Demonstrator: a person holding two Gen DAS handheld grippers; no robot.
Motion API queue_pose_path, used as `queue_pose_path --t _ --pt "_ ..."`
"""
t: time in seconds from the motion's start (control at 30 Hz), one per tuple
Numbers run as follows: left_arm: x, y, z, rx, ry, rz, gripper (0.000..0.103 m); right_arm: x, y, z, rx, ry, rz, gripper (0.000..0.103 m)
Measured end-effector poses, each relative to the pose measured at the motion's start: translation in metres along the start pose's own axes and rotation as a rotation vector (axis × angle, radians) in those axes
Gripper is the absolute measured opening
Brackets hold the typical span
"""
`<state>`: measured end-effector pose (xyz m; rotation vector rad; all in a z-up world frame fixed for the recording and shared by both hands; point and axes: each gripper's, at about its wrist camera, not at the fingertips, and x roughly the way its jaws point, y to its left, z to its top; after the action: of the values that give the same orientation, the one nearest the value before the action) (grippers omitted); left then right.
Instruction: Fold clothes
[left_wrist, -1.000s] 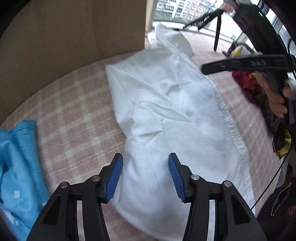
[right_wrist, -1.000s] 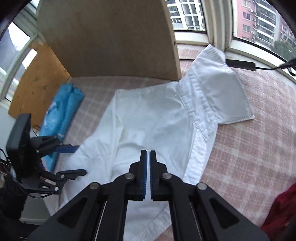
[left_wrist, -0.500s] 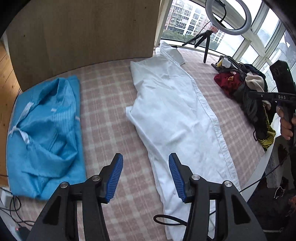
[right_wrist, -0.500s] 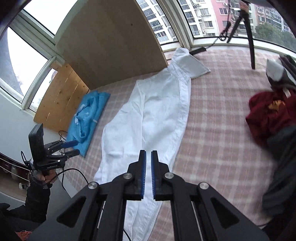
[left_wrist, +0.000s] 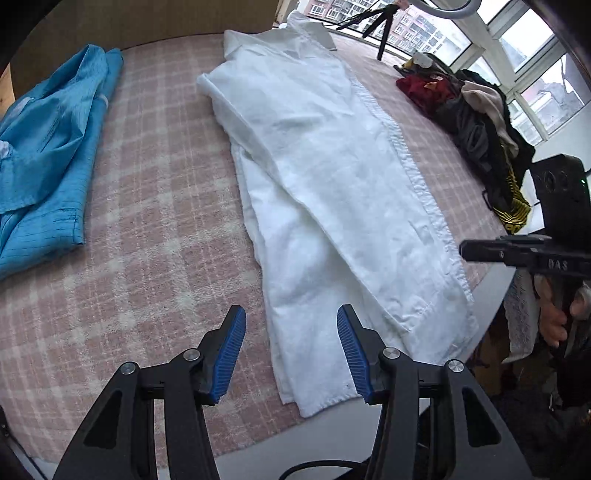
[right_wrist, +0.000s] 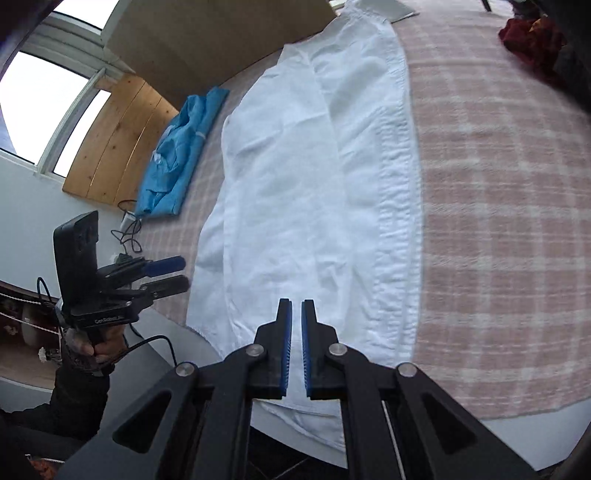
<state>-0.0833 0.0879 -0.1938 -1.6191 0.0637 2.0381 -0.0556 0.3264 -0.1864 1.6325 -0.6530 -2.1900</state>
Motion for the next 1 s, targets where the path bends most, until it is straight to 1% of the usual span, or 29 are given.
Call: queue_pose_path --t 0.07,0.1,0.13,0.17,0.2,0.23,0.27,0.33,0.4,0.43,0.47,0.5,0.53,0.6,0.63,0.7,0.73,0.87,0.93,1.0 --pt "0.007 0.005 0.004 -0.029 -0.007 -0.011 0.048 0.016 0.011 -0.002 -0.032 0.016 -0.004 0.006" --pt "0.010 0.008 0.007 -0.044 -0.010 -0.019 0.050 0.024 0.017 -0.003 -0.048 0.023 -0.006 0.006" --pt "0.011 0.010 0.009 -0.070 0.002 -0.065 0.047 0.032 0.023 -0.004 -0.064 0.031 -0.008 0.006" --pt "0.013 0.011 0.010 -0.096 0.017 -0.098 0.043 0.039 0.027 -0.004 -0.078 0.038 -0.014 0.006" --pt "0.014 0.009 0.009 -0.105 0.023 -0.109 0.032 0.047 0.029 -0.003 -0.082 0.049 -0.030 0.008" --pt "0.016 0.006 0.006 -0.104 0.036 -0.104 0.025 0.056 0.029 -0.004 -0.077 0.068 -0.047 0.011" --pt "0.017 0.001 0.003 -0.091 0.053 -0.087 0.024 0.059 0.030 -0.005 -0.084 0.074 -0.052 0.012" --pt "0.014 -0.011 -0.006 -0.050 0.060 -0.036 0.024 0.051 0.032 -0.010 -0.115 0.072 -0.051 0.012" --pt "0.010 -0.014 -0.014 -0.049 0.065 -0.027 0.024 0.030 0.022 -0.020 -0.103 0.029 -0.059 0.015" --pt "0.007 -0.015 -0.017 -0.048 0.066 -0.029 0.026 0.017 0.012 -0.026 -0.088 0.001 -0.079 0.023" --pt "0.005 -0.016 -0.019 -0.047 0.062 -0.016 0.027 0.004 0.002 -0.032 -0.069 -0.024 -0.107 0.034" --pt "0.005 -0.015 -0.021 -0.050 0.066 -0.005 0.029 -0.007 -0.010 -0.038 -0.042 -0.043 -0.141 0.038" --pt "0.005 -0.014 -0.022 -0.054 0.071 0.004 0.029 -0.015 -0.023 -0.044 -0.009 -0.052 -0.154 0.040" --pt "0.007 -0.013 -0.024 -0.063 0.088 0.001 0.031 -0.025 -0.046 -0.057 0.058 -0.055 -0.146 0.040" --pt "0.009 -0.014 -0.025 -0.059 0.097 0.011 0.032 -0.026 -0.053 -0.060 0.080 -0.051 -0.142 0.040" --pt "0.012 -0.017 -0.028 -0.045 0.108 0.025 0.033 -0.028 -0.060 -0.065 0.089 -0.053 -0.146 0.040" --pt "0.011 -0.019 -0.028 -0.034 0.108 0.026 0.036 -0.028 -0.059 -0.066 0.081 -0.055 -0.147 0.040" --pt "0.011 -0.021 -0.028 -0.010 0.123 0.015 0.037 -0.022 -0.047 -0.068 0.037 -0.052 -0.156 0.040" --pt "0.012 -0.023 -0.028 -0.002 0.129 -0.009 0.037 -0.018 -0.040 -0.069 0.012 -0.050 -0.169 0.040" --pt "0.012 -0.026 -0.030 0.012 0.129 -0.038 0.037 -0.017 -0.034 -0.072 -0.002 -0.055 -0.199 0.040"
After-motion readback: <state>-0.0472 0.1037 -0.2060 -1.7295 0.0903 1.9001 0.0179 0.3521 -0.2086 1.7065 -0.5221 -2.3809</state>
